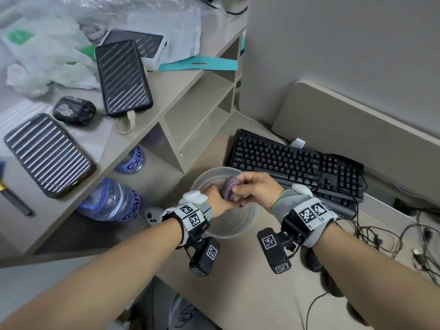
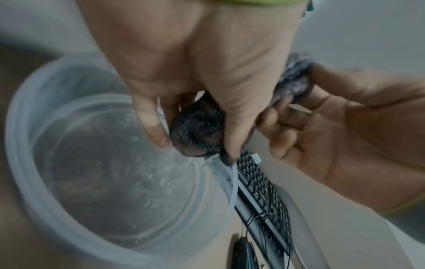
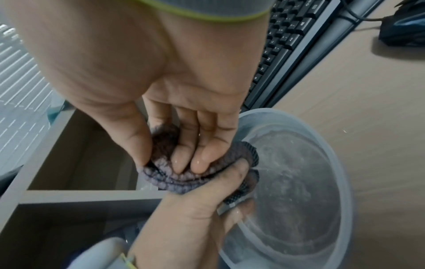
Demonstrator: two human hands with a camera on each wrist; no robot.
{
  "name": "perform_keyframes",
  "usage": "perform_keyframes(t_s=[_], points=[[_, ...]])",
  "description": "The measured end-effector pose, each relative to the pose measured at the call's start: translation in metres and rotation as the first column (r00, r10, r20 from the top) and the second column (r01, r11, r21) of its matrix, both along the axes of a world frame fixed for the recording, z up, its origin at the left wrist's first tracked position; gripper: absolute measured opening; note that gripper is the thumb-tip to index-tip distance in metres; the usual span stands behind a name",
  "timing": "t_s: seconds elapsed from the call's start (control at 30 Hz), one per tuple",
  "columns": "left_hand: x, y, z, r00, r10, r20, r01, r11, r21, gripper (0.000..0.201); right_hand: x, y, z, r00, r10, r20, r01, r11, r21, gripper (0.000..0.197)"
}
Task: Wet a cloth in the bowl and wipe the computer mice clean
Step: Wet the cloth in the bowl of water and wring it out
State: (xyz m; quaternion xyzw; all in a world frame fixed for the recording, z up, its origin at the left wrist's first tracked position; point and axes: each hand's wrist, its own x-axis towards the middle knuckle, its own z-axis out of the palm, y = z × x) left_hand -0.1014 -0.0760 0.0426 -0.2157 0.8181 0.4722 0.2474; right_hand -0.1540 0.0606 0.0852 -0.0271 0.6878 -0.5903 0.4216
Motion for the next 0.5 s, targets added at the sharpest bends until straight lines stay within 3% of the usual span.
perform_keyframes(t_s=[0.17, 0.23, 0.33, 0.4, 0.5], points=[[-0.002, -0.001, -0.005, 0.986, 0.102, 0.130, -0.119, 0.984, 0.129, 0.040, -0.010, 0.016, -0.012, 0.991, -0.131, 0.001, 0.131, 0.990, 0.056, 0.018], [-0.004, 0.000, -0.002, 0.939, 0.273, 0.211, -0.325, 0.903, 0.280, 0.037, -0.010, 0.019, -0.019, 0.990, -0.123, -0.065, 0.132, 0.978, 0.161, 0.016], [-0.008, 0.001, 0.001, 0.821, 0.459, 0.340, -0.569, 0.707, 0.419, 0.031, -0.004, 0.016, -0.035, 0.984, -0.058, -0.169, 0.110, 0.941, 0.319, 0.012], [-0.008, 0.003, 0.003, 0.799, 0.459, 0.389, -0.600, 0.643, 0.476, 0.024, 0.001, 0.008, -0.042, 0.959, 0.032, -0.282, 0.092, 0.906, 0.414, 0.010], [-0.006, 0.008, 0.003, 0.793, 0.441, 0.420, -0.608, 0.604, 0.515, 0.033, 0.010, -0.002, -0.041, 0.859, 0.200, -0.471, 0.076, 0.861, 0.503, 0.021]])
